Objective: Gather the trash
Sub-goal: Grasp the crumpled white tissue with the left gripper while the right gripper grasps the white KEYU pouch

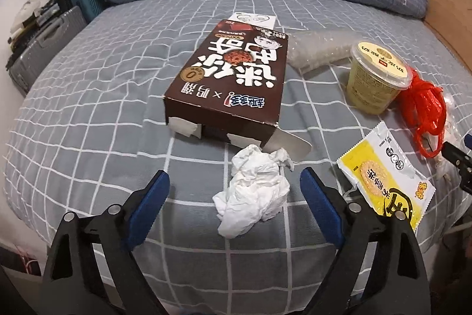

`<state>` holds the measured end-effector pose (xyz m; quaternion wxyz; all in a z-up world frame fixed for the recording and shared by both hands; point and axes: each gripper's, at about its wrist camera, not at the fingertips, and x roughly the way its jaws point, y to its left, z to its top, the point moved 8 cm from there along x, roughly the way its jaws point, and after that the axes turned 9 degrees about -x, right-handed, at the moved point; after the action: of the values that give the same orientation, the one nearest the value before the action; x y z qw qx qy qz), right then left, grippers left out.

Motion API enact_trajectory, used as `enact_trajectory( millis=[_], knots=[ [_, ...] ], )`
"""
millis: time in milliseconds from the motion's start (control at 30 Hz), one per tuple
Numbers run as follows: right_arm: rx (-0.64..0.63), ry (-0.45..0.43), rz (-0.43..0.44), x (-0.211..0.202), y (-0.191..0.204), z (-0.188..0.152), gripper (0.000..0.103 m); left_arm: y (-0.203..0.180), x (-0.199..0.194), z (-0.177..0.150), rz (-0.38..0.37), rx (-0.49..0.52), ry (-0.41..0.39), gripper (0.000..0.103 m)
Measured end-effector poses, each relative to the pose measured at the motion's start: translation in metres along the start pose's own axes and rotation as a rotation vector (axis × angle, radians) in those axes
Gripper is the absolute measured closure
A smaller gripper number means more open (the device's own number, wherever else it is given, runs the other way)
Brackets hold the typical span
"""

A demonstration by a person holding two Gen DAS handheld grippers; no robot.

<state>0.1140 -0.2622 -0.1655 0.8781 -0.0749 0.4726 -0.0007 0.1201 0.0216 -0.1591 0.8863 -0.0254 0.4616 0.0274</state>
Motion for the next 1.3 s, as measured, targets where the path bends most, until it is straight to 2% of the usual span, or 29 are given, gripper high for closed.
enact_trajectory(
  millis=[67, 133, 400, 600, 767, 967, 1000, 1100, 1300],
  knots=[
    [-0.004, 0.012, 0.003, 0.004, 0.001, -0.002, 0.015, -0.001, 0.003, -0.002, -0.002, 0.002, 0.013, 0.020],
    [-0.004, 0.029, 0.008, 0.008, 0.002, -0.006, 0.017, -0.002, 0.006, -0.002, -0.007, 0.002, 0.016, 0.020],
    [0.017, 0.026, 0.027, -0.004, -0.015, -0.012, 0.017, -0.002, 0.002, -0.001, -0.016, -0.005, 0.012, 0.021],
    [0.013, 0.010, 0.054, 0.003, -0.003, -0.005, 0.017, -0.004, 0.011, -0.006, -0.019, -0.004, 0.043, 0.036],
    [0.013, 0.024, 0.062, 0.018, 0.002, -0.005, 0.022, -0.008, 0.016, -0.009, -0.023, 0.007, 0.052, 0.052],
    [0.039, 0.046, 0.088, 0.028, -0.001, -0.006, 0.041, -0.006, 0.023, -0.008, -0.016, 0.007, 0.050, 0.070],
    [0.039, 0.050, 0.089, 0.029, -0.002, -0.006, 0.043, -0.005, 0.023, -0.007, -0.019, -0.001, 0.050, 0.071],
    [0.026, 0.062, 0.105, 0.031, 0.002, -0.007, 0.056, -0.004, 0.025, -0.008, -0.016, -0.006, 0.054, 0.075],
    [0.015, 0.068, 0.102, 0.032, 0.007, -0.008, 0.067, -0.006, 0.023, -0.009, -0.018, 0.007, 0.053, 0.080]
  ],
)
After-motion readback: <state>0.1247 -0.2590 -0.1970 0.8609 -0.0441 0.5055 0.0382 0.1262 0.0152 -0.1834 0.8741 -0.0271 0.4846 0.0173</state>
